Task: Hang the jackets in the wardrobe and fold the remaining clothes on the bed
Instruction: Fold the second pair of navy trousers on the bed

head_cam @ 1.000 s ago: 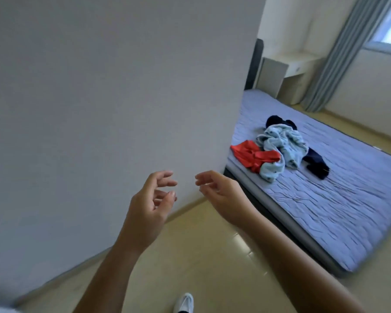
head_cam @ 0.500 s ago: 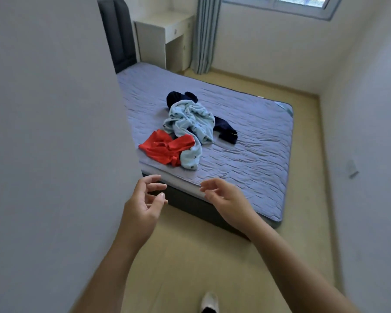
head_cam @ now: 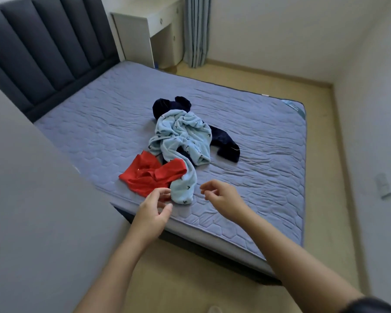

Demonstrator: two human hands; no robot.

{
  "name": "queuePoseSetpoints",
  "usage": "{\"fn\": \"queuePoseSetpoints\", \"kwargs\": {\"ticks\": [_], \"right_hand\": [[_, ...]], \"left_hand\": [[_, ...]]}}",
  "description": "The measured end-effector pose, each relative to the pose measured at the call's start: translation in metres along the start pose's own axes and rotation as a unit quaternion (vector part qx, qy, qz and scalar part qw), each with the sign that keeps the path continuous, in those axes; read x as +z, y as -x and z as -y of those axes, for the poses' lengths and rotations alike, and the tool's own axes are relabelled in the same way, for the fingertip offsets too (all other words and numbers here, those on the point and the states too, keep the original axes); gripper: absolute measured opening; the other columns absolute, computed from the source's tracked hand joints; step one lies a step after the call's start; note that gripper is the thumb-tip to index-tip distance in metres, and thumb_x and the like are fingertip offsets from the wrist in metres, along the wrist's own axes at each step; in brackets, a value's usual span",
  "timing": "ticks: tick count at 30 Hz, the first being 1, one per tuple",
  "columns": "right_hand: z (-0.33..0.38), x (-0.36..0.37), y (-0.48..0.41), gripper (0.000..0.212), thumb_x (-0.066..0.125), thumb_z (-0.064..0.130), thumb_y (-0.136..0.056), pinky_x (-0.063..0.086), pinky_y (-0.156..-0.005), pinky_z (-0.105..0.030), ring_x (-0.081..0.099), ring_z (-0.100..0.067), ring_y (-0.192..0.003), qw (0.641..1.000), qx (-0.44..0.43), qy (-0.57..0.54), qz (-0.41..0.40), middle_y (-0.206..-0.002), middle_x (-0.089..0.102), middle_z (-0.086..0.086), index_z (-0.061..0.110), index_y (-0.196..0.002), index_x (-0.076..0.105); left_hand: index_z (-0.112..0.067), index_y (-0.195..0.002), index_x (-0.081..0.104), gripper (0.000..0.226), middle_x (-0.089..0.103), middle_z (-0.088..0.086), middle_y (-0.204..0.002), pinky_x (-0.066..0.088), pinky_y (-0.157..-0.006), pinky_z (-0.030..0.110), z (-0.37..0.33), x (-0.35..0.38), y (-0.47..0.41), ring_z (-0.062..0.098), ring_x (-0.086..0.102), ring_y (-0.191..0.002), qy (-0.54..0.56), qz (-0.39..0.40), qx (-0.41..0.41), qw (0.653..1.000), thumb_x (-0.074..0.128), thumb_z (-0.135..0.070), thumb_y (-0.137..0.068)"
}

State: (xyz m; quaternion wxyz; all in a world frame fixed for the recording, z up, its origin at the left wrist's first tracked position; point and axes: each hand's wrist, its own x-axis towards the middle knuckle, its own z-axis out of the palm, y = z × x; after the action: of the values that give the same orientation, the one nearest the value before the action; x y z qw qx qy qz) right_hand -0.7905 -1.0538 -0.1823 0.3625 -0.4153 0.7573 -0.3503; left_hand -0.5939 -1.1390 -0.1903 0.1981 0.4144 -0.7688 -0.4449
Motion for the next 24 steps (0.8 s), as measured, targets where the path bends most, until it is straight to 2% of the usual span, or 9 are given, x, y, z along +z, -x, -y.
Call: {"fn": "queuePoseSetpoints", "kwargs": {"ticks": [4, 6, 8, 10, 13, 16, 19, 21, 24], "right_hand": [[-0.028, -0.003, -0.128, 0.018, 0.048, 0.016, -0.094, 0.046, -0.064, -0.017, 0.061, -0.01, -0.088, 0.998, 0.056, 0.007, 0.008, -0.097, 0.064, 0.007, 0.027, -0.099, 0.061], [-0.056, 0.005, -0.188, 0.02, 0.046, 0.016, -0.093, 0.044, -0.062, -0.019, 0.058, -0.011, -0.086, 0.996, 0.087, 0.022, 0.01, -0.102, 0.064, 0.004, 0.025, -0.102, 0.062], [-0.089, 0.017, -0.238, 0.025, 0.044, 0.015, -0.093, 0.045, -0.064, -0.023, 0.056, -0.011, -0.081, 0.991, 0.125, 0.051, 0.012, -0.105, 0.063, 0.002, 0.02, -0.109, 0.062], [-0.128, 0.032, -0.284, 0.025, 0.043, 0.014, -0.092, 0.049, -0.068, -0.027, 0.056, -0.011, -0.078, 0.983, 0.173, 0.058, 0.004, -0.106, 0.063, 0.001, 0.02, -0.109, 0.061], [-0.185, 0.061, -0.349, 0.024, 0.046, 0.018, -0.091, 0.05, -0.079, -0.03, 0.056, -0.012, -0.09, 0.973, 0.223, 0.06, 0.012, -0.115, 0.061, 0.0, 0.023, -0.111, 0.057], [-0.235, 0.087, -0.42, 0.04, 0.05, 0.023, -0.09, 0.046, -0.09, -0.032, 0.052, -0.018, -0.113, 0.969, 0.224, 0.102, 0.033, -0.133, 0.051, -0.002, 0.02, -0.13, 0.049], [-0.27, 0.114, -0.478, 0.052, 0.053, 0.019, -0.088, 0.043, -0.094, -0.033, 0.048, -0.023, -0.119, 0.97, 0.225, 0.098, 0.001, -0.141, 0.039, -0.006, 0.019, -0.138, 0.039], [-0.286, 0.128, -0.512, 0.064, 0.057, 0.017, -0.085, 0.041, -0.091, -0.03, 0.045, -0.022, -0.119, 0.971, 0.224, 0.07, -0.042, -0.146, 0.03, -0.005, 0.022, -0.143, 0.03], [-0.302, 0.141, -0.557, 0.082, 0.061, 0.013, -0.079, 0.035, -0.091, -0.024, 0.038, -0.022, -0.128, 0.972, 0.198, 0.018, -0.125, -0.151, 0.02, -0.002, 0.026, -0.149, 0.02]], "left_hand": [[-0.023, -0.114, 0.057, 0.029, 0.058, -0.007, -0.114, 0.039, -0.072, 0.004, 0.039, 0.018, -0.135, -0.005, 0.056, -0.086, -0.059, 0.017, -0.016, 0.998, 0.06, -0.011, -0.088], [-0.019, -0.117, 0.056, 0.03, 0.056, -0.003, -0.118, 0.043, -0.078, 0.015, 0.073, 0.034, -0.2, 0.004, 0.058, -0.085, -0.098, 0.046, -0.033, 0.994, 0.058, -0.012, -0.088], [-0.016, -0.12, 0.054, 0.033, 0.054, 0.002, -0.122, 0.045, -0.088, 0.031, 0.114, 0.051, -0.257, 0.016, 0.059, -0.093, -0.15, 0.091, -0.069, 0.982, 0.056, -0.014, -0.087], [-0.016, -0.122, 0.052, 0.034, 0.052, 0.004, -0.125, 0.044, -0.094, 0.036, 0.157, 0.066, -0.313, 0.022, 0.056, -0.105, -0.199, 0.136, -0.104, 0.965, 0.055, -0.017, -0.088], [-0.019, -0.123, 0.05, 0.035, 0.05, 0.004, -0.127, 0.045, -0.093, 0.039, 0.223, 0.085, -0.387, 0.023, 0.053, -0.112, -0.266, 0.148, -0.137, 0.942, 0.055, -0.026, -0.089], [-0.019, -0.122, 0.048, 0.038, 0.047, 0.005, -0.124, 0.046, -0.086, 0.04, 0.277, 0.108, -0.454, 0.025, 0.049, -0.114, -0.379, 0.157, -0.088, 0.908, 0.055, -0.035, -0.088], [-0.016, -0.129, 0.044, 0.053, 0.041, 0.007, -0.132, 0.046, -0.089, 0.043, 0.31, 0.131, -0.515, 0.028, 0.043, -0.12, -0.442, 0.13, -0.012, 0.888, 0.06, -0.041, -0.086], [-0.018, -0.138, 0.034, 0.069, 0.029, 0.009, -0.146, 0.042, -0.096, 0.046, 0.322, 0.147, -0.554, 0.03, 0.032, -0.132, -0.463, 0.104, 0.052, 0.879, 0.064, -0.043, -0.082], [-0.03, -0.149, 0.009, 0.088, -0.003, 0.012, -0.158, 0.038, -0.099, 0.048, 0.337, 0.174, -0.605, 0.036, 0.018, -0.141, -0.536, 0.121, 0.122, 0.826, 0.065, -0.042, -0.081]]}}
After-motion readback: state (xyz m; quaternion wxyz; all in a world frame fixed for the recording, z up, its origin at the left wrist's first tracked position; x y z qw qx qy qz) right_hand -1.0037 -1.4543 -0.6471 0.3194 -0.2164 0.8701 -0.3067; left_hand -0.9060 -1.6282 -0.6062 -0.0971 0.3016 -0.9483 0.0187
